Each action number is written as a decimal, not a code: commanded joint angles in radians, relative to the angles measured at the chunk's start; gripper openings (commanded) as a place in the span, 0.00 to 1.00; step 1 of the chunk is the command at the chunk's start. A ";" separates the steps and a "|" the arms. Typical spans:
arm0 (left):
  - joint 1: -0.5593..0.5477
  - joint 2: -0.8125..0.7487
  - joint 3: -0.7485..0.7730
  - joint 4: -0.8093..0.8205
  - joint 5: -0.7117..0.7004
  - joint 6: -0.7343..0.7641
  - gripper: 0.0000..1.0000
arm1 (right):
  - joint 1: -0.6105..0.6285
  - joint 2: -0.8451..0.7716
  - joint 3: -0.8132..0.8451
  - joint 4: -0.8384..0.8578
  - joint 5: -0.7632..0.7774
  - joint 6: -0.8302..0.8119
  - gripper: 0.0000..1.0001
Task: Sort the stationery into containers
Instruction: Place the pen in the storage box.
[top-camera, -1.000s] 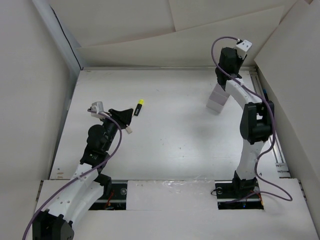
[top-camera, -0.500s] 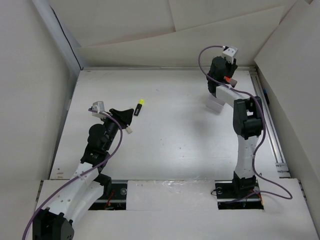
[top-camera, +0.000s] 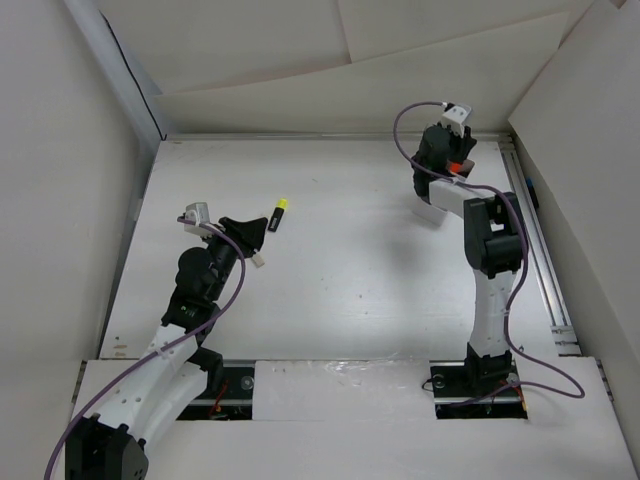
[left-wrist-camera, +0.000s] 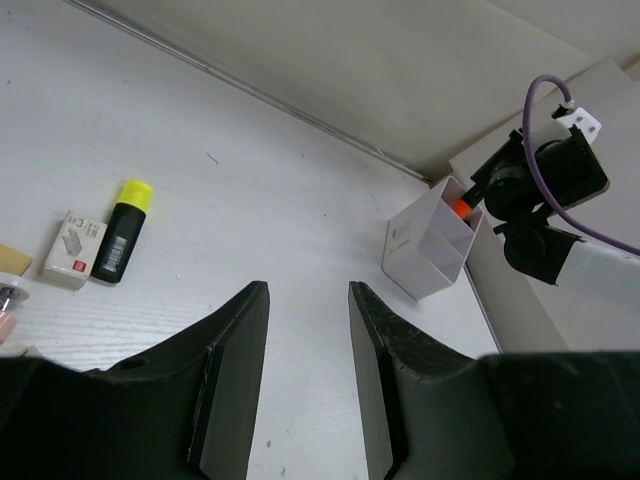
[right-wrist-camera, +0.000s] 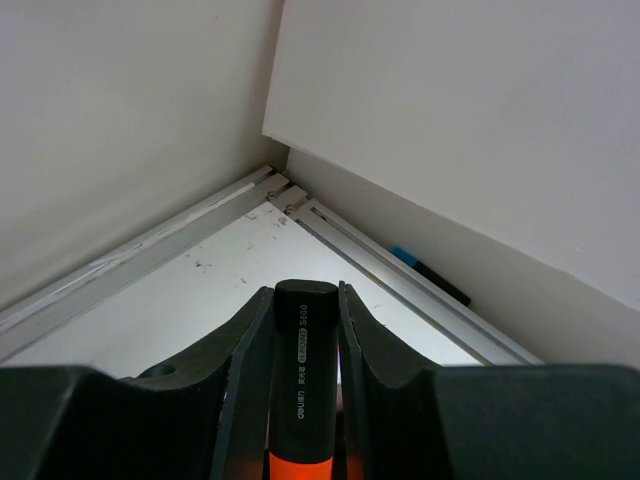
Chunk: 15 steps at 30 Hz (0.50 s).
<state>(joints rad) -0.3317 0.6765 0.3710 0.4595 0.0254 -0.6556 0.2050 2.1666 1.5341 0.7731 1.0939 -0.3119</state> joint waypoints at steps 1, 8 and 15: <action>0.002 -0.003 0.032 0.045 0.005 0.005 0.34 | 0.016 0.004 -0.020 0.109 0.031 -0.016 0.06; 0.002 -0.014 0.032 0.045 0.004 0.005 0.34 | 0.045 -0.039 -0.049 0.127 0.049 -0.016 0.40; 0.002 -0.025 0.032 0.045 0.007 0.005 0.34 | 0.091 -0.114 -0.074 0.117 0.049 -0.016 0.60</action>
<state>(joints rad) -0.3317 0.6682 0.3710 0.4599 0.0231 -0.6556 0.2726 2.1551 1.4700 0.8375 1.1202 -0.3260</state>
